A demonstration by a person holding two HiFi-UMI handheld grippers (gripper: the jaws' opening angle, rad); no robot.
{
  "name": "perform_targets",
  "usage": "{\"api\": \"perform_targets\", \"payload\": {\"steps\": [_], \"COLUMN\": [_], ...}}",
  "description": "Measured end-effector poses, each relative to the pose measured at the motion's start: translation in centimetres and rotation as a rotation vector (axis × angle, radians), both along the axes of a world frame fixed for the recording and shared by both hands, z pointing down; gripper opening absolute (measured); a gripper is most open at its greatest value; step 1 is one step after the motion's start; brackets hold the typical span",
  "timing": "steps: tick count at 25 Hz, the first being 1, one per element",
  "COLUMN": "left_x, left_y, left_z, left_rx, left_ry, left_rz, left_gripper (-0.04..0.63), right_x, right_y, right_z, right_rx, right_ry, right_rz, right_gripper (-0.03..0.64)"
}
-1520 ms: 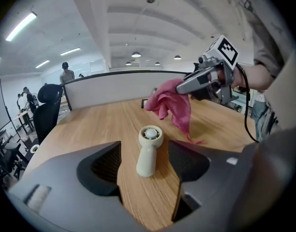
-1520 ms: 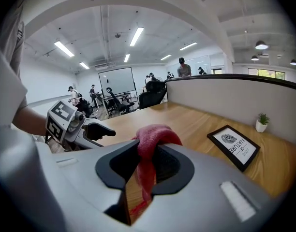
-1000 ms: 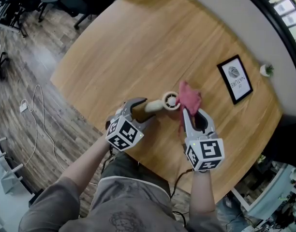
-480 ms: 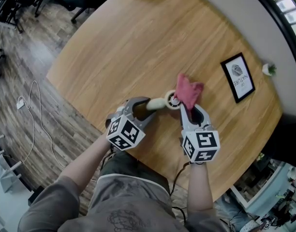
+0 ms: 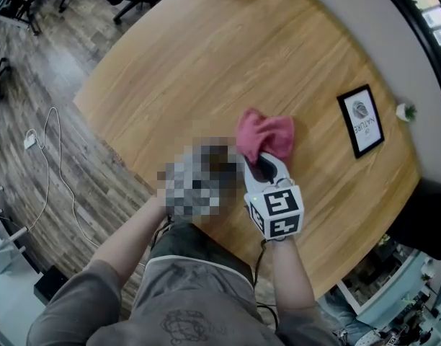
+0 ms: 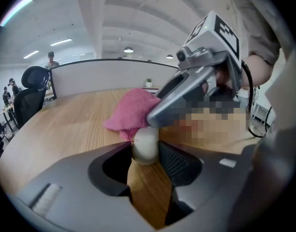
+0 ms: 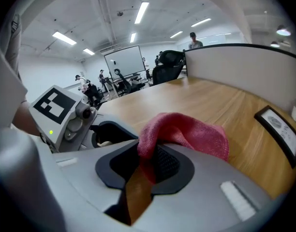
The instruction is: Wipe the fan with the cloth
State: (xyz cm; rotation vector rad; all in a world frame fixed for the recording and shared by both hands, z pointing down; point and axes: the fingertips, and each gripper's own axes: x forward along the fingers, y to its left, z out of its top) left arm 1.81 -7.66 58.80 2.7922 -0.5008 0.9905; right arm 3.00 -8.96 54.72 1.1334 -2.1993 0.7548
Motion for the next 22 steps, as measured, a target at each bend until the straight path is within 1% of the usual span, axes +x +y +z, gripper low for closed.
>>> {"api": "perform_targets", "payload": {"steps": [3,7,9,11,13,15,17,20,22], "left_x": [0.0,0.0,0.1,0.0,0.0,-0.1,0.0,0.1,-0.1], "left_y": [0.0,0.1,0.4,0.4,0.3,0.2,0.3,0.2,0.1], "left_z": [-0.1,0.2,0.3,0.3,0.2,0.2,0.2,0.1,0.2], "left_rx": [0.013,0.038,0.053,0.054,0.038,0.023,0.015,0.012,0.015], "left_ry": [-0.003,-0.032,-0.045,-0.038,-0.024,-0.018,-0.015,-0.013,-0.018], "left_rz": [0.003,0.022,0.031,0.032,0.030,0.028,0.024,0.022,0.027], "left_gripper": [0.176,0.175,0.173,0.173,0.173,0.173,0.173,0.173,0.173], "right_x": [-2.7,-2.7,-2.0,-0.8,0.6,2.4,4.9,8.6,8.6], "right_y": [0.8,1.0,1.2,1.0,0.6,0.2,-0.2,-0.8,-0.9], "right_z": [0.4,0.7,0.8,0.5,0.1,-0.2,-0.4,-0.7,-0.8], "right_rx": [-0.022,-0.051,-0.045,-0.016,0.005,0.013,0.018,0.031,0.047], "right_ry": [0.018,-0.006,0.039,0.100,0.113,0.098,0.087,0.106,0.102], "right_rz": [-0.102,-0.146,-0.174,-0.178,-0.144,-0.083,0.010,0.144,0.172], "right_gripper": [0.078,0.080,0.080,0.080,0.080,0.081,0.081,0.081,0.081]}}
